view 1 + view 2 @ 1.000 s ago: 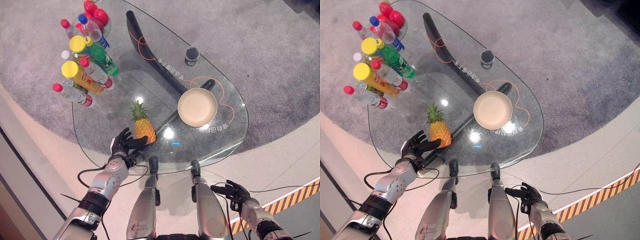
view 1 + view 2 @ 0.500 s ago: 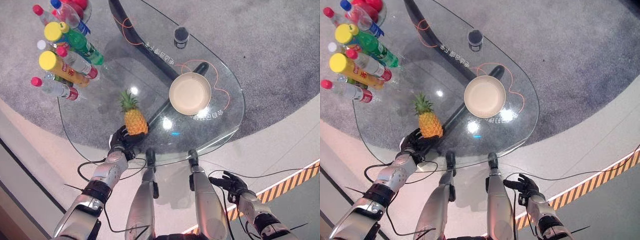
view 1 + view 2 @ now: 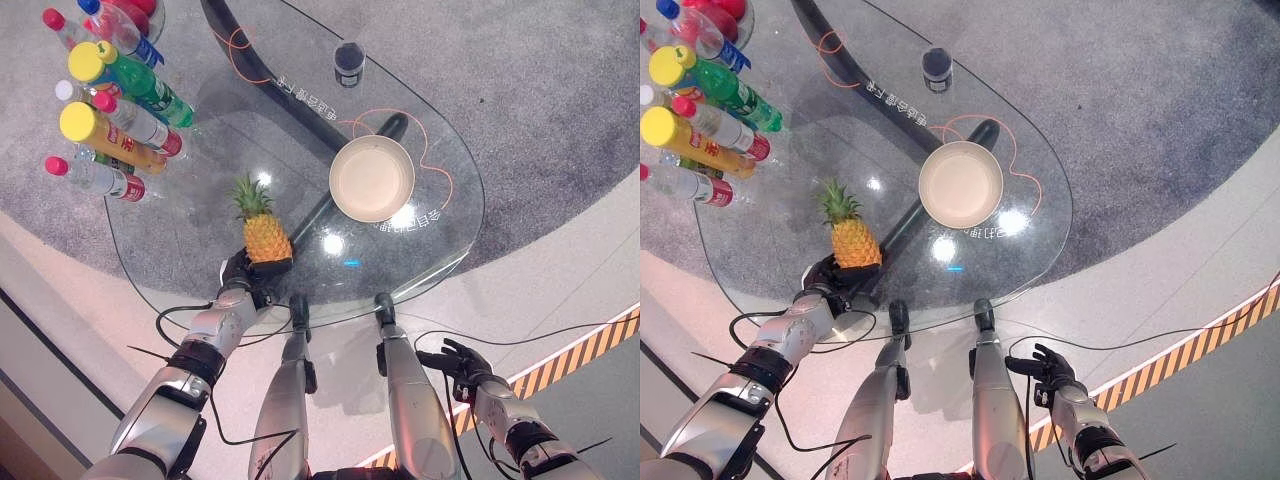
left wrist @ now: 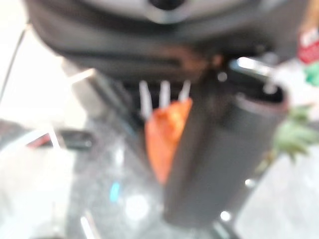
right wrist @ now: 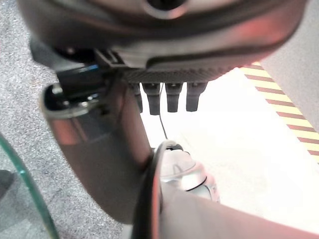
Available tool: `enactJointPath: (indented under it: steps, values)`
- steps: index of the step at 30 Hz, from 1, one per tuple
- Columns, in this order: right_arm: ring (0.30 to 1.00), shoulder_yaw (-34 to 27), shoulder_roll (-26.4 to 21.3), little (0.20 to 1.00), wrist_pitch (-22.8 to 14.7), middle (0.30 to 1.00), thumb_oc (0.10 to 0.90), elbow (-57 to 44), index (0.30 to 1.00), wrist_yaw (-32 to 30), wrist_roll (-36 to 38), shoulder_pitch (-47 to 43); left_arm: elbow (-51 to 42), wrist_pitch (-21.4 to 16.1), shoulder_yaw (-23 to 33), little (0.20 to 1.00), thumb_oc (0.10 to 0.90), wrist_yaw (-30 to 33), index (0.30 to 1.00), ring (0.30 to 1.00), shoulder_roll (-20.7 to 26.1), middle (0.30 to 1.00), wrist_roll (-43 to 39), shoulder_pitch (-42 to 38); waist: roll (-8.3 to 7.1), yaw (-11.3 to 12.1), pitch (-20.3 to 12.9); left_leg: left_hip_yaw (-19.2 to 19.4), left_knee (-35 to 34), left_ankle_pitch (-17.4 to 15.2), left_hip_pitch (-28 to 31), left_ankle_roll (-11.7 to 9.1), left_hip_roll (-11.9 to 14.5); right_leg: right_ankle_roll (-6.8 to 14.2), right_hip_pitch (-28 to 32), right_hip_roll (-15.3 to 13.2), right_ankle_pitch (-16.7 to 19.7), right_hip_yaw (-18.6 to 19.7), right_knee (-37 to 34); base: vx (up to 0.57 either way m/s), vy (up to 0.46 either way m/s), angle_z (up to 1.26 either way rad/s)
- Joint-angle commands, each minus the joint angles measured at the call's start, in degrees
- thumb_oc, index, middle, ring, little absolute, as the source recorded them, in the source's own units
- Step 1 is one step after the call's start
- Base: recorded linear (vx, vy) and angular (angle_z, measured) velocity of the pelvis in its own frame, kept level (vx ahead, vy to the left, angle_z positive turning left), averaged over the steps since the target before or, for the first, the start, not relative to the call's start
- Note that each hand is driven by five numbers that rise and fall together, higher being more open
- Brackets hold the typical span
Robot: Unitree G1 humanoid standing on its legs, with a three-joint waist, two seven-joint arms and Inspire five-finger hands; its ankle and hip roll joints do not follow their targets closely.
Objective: Pick up the fruit to the plate
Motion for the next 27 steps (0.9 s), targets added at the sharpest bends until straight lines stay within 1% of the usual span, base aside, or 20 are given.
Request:
enactJointPath:
  steps: [1, 6, 12, 13, 14, 18, 20, 27]
  values:
    - [0.9, 5.5, 3.2, 0.9, 0.9, 0.9, 0.8, 0.6, 0.9, 0.3, 0.7, 3.8, 1.7, -3.2, 0.5, 0.9, 0.8, -0.7, 0.9, 0.9, -0.8, 0.9, -2.3, -7.7, -3.77, -1.8, -0.5, 3.7, 8.7, -2.3, -2.8, 2.3, -1.1, -1.0, 2.9, -2.6, 12.2, -5.9, -11.7, 0.0, 0.0, 0.0]
    - [0.9, 5.8, 3.3, 0.9, 0.6, 0.9, 0.8, 0.9, 0.9, 0.3, 0.5, 3.6, 1.3, -3.4, 0.9, 0.9, 0.8, 0.9, 0.9, 0.9, -0.7, 0.9, -3.0, -9.5, -3.78, -1.9, -0.5, 3.7, 9.0, -2.3, -3.4, 2.2, -1.2, -1.0, 2.3, -2.7, 12.1, -6.1, -11.6, 0.0, 0.0, 0.0]
    - [0.9, 6.2, 3.4, 0.9, 0.7, 0.9, 0.8, 1.1, 0.9, 0.4, 0.7, 3.2, 1.9, -3.7, 1.1, 0.9, 0.8, 0.6, 0.9, 0.9, -0.3, 0.9, -3.6, -11.0, -3.95, -1.9, -0.5, 3.7, 9.0, -2.3, -3.9, 2.1, -1.2, -0.9, 2.0, -2.7, 12.2, -6.2, -11.6, 0.0, 0.0, 0.03]
    - [0.9, 6.3, 3.4, 0.9, 0.8, 0.9, 0.8, 1.0, 0.9, 0.4, 0.8, 3.2, 1.9, -3.7, 1.0, 0.483, 0.383, 0.6, 0.542, 0.542, -0.2, 0.542, -3.7, -11.3, -4.01, -1.9, -0.5, 3.7, 9.0, -2.3, -3.9, 2.1, -1.2, -0.9, 1.9, -2.7, 12.2, -6.2, -11.6, 0.0, -0.003, 0.04]
    - [0.9, 6.4, 3.5, 0.9, 0.8, 0.9, 0.8, 1.3, 0.9, 0.5, 0.8, 3.0, 1.9, -4.8, 1.0, 0.2, 0.1, 0.6, 0.3, 0.3, -0.4, 0.3, -3.6, -11.8, -4.07, -1.9, -0.5, 3.7, 8.8, -2.2, -3.9, 2.2, -1.2, -0.9, 1.9, -2.7, 12.2, -6.1, -11.7, 0.0, 0.0, 0.0]
    - [0.9, 6.5, 3.8, 0.9, 0.4, 0.9, 0.8, 1.5, 0.9, 0.6, 1.1, 3.0, 1.6, -5.2, 0.9, 0.2, 0.1, 0.4, 0.3, 0.3, -0.7, 0.3, -2.4, -12.3, -4.23, -1.7, -0.5, 3.4, 8.6, -2.2, -4.1, 2.2, -1.4, -0.8, 1.5, -2.6, 12.3, -6.1, -11.7, 0.0, 0.0, 0.0]
    - [0.9, 6.7, 4.0, 0.9, 0.3, 0.9, 0.8, 1.7, 0.9, 0.4, 1.3, 2.8, 1.6, -4.7, 0.6, 0.2, 0.1, 0.6, 0.3, 0.3, -0.9, 0.3, -2.2, -12.7, -4.27, -1.6, -0.5, 3.3, 8.8, -2.4, -4.2, 2.3, -1.5, -0.8, 1.5, -2.6, 12.2, -6.2, -11.6, 0.0, -0.008, 0.05]
    - [0.9, 6.8, 3.8, 0.9, 0.1, 0.9, 0.8, 2.5, 0.9, 1.1, 1.3, 2.5, 2.9, -4.3, 0.6, 0.2, 0.1, 1.2, 0.3, 0.3, 0.2, 0.3, -3.1, -13.8, -4.45, -1.6, -0.5, 3.4, 9.1, -2.5, -4.1, 2.2, -1.5, -0.7, 1.7, -2.6, 12.2, -6.2, -11.5, 0.0, -0.002, 0.03]
